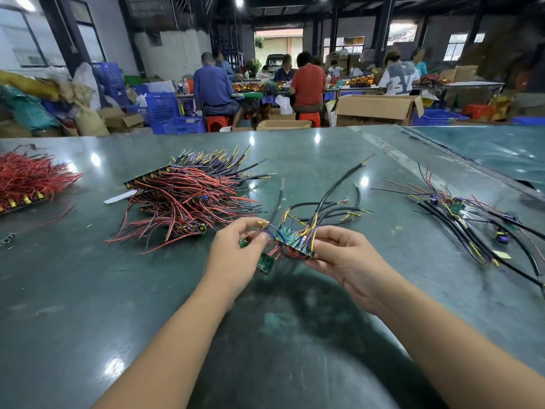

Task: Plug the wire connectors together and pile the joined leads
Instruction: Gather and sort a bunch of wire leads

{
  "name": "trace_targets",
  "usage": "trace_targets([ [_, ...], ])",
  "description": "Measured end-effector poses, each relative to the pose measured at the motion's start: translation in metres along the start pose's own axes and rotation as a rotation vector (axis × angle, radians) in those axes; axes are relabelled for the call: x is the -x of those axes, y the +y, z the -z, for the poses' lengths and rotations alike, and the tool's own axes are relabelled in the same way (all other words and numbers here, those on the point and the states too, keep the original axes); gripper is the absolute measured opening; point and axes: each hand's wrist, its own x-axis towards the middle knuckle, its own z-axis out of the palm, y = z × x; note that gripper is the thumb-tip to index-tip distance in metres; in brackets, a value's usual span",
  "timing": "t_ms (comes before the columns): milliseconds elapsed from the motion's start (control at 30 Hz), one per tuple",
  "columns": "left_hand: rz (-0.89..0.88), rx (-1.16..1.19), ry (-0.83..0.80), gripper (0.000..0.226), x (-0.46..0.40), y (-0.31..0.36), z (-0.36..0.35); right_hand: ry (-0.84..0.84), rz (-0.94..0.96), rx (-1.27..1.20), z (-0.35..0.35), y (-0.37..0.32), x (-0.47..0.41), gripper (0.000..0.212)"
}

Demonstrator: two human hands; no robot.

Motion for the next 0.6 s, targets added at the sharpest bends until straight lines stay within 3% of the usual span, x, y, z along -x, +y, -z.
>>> trace_targets([
  [300,-0.169,0.159,-0.067,0.051,0.007,0.009,-0.004,-0.047,-0.011,-0.125,-0.003,0.006,0.0,0.013],
  [400,-0.197,0.22,-0.087,0.049,0.007,0.01,-0.002,0.032,0.081,-0.102,-0.002,0.002,-0.003,0.017],
  [600,0.053,0.713,-0.2,0.051,0.005,0.014,0.001,0.212,0.223,-0.201,0.015,-0.005,-0.01,0.019],
])
